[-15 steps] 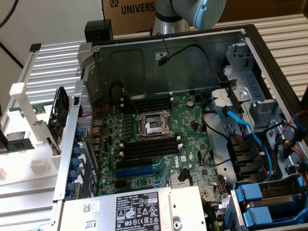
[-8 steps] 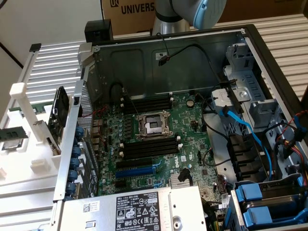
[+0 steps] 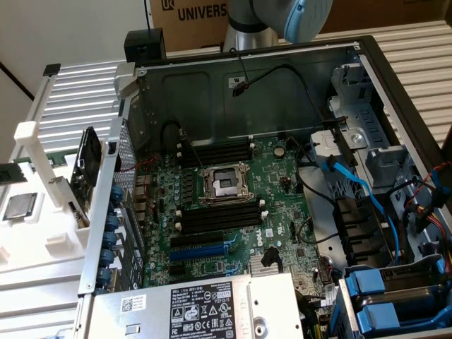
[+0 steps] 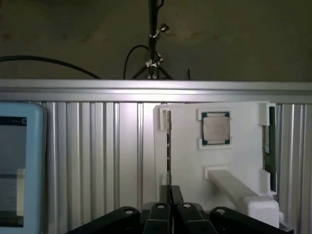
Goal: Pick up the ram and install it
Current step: 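Pick up the ram and move it above insertion slot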
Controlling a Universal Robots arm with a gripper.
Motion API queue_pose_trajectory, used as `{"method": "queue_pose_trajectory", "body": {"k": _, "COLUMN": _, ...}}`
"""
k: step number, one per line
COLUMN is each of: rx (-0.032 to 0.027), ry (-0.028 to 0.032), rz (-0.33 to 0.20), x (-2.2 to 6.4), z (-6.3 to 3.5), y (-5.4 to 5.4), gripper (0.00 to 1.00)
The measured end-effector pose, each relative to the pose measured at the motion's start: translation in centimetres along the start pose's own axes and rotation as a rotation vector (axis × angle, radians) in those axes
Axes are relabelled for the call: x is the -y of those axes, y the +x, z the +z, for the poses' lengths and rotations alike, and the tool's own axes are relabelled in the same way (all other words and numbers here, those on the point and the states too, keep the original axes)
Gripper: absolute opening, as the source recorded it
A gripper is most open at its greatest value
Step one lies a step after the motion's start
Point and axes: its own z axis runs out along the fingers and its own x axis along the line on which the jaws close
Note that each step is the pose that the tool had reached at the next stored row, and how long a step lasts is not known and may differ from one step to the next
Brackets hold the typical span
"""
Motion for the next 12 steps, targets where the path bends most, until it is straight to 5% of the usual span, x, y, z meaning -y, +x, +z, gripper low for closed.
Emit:
{"method": "queue_pose_trajectory", "body": {"k": 8, "rx": 0.0001, "ry": -0.0023, "rz": 0.0, "x": 1.6, "z": -3.52, "y": 0.3, "gripper": 0.12}}
{"method": "queue_pose_trajectory", "body": {"k": 12, "rx": 0.0002, "ry": -0.0028, "rz": 0.0, "x": 2.7, "z": -4.12, "y": 0.3, "gripper": 0.12}}
